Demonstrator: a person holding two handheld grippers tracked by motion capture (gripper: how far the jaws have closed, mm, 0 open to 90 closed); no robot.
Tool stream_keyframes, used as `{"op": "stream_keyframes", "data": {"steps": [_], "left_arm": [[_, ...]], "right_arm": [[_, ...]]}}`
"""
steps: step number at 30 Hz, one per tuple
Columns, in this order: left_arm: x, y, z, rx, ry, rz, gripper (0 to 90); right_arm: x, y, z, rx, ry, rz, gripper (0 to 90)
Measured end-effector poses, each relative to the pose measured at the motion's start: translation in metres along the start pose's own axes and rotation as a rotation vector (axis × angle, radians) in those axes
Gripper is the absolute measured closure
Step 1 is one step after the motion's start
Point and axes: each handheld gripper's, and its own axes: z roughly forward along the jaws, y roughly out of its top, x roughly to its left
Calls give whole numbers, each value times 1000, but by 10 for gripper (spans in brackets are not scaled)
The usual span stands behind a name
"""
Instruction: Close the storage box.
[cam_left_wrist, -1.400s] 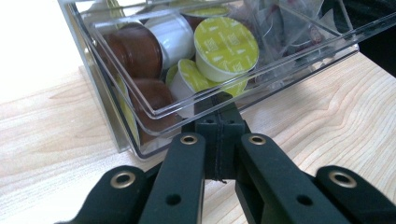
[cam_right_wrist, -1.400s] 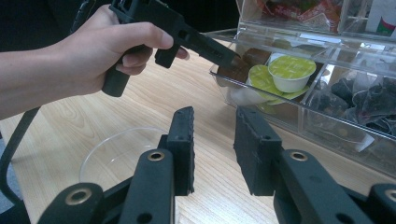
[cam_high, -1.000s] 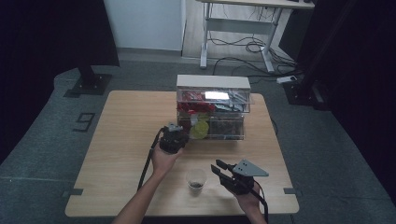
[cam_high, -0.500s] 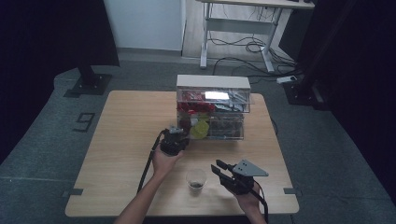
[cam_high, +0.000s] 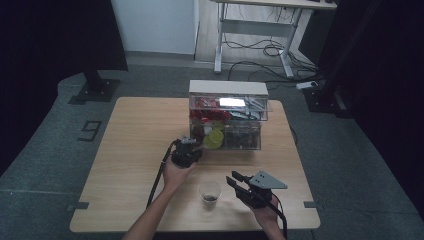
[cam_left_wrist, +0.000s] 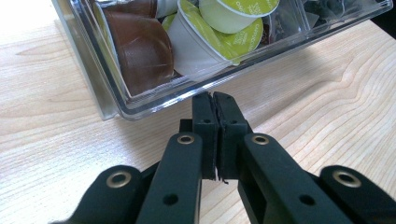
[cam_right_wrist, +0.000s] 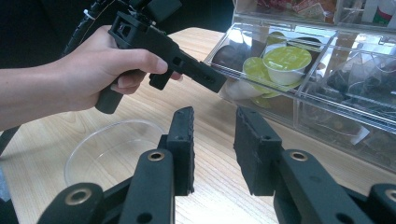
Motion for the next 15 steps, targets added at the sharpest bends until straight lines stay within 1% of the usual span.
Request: {"op": "stream_keyframes", "data": {"steps": [5, 11, 15], "left_arm": [[-1, -1, -5, -15, -7, 5, 884], [-4, -6, -16, -35, 10, 47, 880], [-4, -13, -26, -54, -8, 55, 873]], "right_arm": [[-1, 0, -1, -2, -4, 0, 673], [-4, -1, -1, -2, -13, 8, 667], [-7, -3, -1, 4, -17, 12, 661]]}}
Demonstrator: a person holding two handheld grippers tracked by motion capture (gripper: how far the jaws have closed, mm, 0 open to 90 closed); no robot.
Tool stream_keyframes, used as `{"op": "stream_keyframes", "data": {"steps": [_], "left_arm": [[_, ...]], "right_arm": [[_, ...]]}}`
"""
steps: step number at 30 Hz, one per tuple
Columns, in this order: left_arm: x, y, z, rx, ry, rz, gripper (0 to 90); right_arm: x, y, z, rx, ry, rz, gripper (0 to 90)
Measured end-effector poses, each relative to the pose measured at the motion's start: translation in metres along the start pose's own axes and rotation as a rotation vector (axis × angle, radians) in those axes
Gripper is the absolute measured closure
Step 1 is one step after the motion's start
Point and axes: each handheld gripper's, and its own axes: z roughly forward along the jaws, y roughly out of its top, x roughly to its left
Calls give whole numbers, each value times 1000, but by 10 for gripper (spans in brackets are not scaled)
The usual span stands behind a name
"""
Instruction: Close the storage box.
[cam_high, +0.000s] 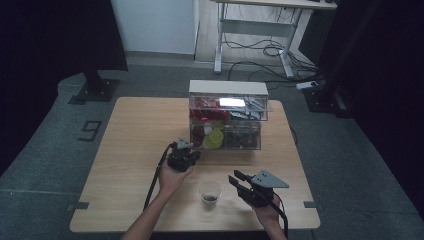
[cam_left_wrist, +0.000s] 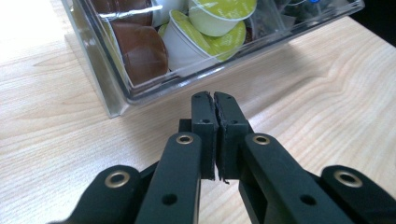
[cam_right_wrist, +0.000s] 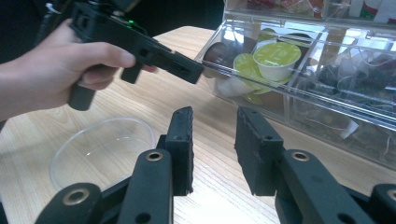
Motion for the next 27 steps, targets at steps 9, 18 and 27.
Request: {"op": "stream_keyframes", "data": {"steps": [9, 18, 27], "left_arm": [[11, -28, -24, -25, 14, 15, 820], [25, -60, -44, -25, 10, -12, 681], [18, -89, -48, 11, 30, 31, 546]], "right_arm": [[-13, -9, -3, 18, -11, 34, 644], [-28, -28, -11, 50, -56, 72, 625], [-41, -51, -22, 88, -110, 106, 602]]}}
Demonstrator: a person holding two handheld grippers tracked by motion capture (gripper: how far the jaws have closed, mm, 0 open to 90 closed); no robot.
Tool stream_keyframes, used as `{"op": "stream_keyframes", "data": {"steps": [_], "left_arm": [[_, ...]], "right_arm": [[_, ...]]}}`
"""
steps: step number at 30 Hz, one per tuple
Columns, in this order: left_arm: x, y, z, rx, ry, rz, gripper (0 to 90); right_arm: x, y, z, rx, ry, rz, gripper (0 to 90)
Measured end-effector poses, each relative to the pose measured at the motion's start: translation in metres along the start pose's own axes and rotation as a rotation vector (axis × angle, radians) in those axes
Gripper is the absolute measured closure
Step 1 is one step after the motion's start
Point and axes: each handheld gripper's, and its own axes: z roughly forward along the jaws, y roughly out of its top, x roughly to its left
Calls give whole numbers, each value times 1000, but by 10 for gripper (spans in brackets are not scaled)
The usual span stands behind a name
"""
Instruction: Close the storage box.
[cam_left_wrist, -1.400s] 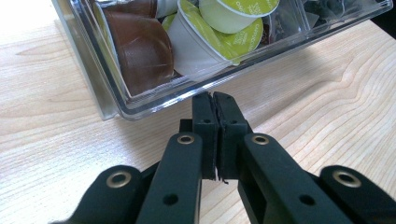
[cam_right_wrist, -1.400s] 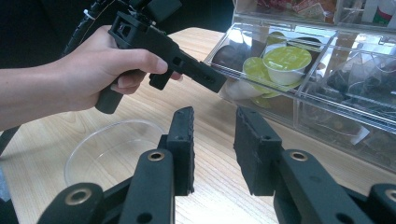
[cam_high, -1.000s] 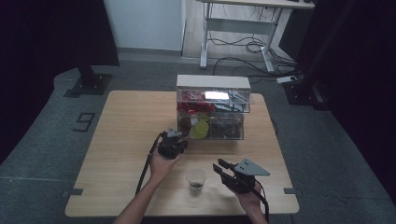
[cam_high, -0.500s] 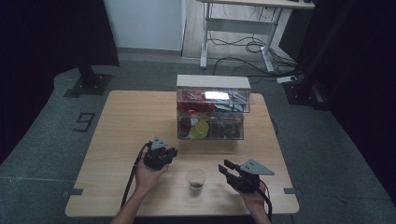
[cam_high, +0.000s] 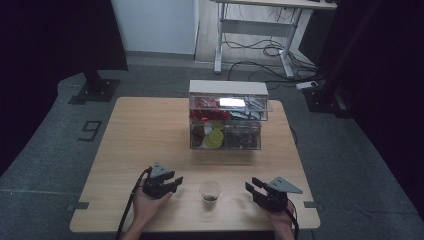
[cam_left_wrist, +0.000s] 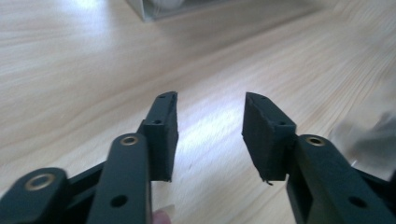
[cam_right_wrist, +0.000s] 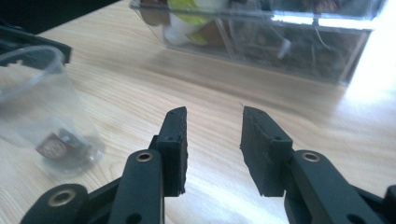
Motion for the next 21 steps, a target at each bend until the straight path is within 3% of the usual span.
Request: {"op": "stream_keyframes", "data": {"steps": [6, 8, 14, 21], "left_arm": [[1, -18, -2, 33, -4, -6, 496], [3, -20, -3, 49, 0, -1, 491], [6, -26, -8, 36, 3, -26, 490], [3, -26, -6, 44, 18, -16, 477]], "right_arm": [[-7, -10, -1, 38, -19, 18, 572], [-8, -13, -1, 50, -18, 29, 567], [-9, -18, 2, 75, -31, 28, 535], [-8, -17, 2, 68, -33, 22, 512]]}}
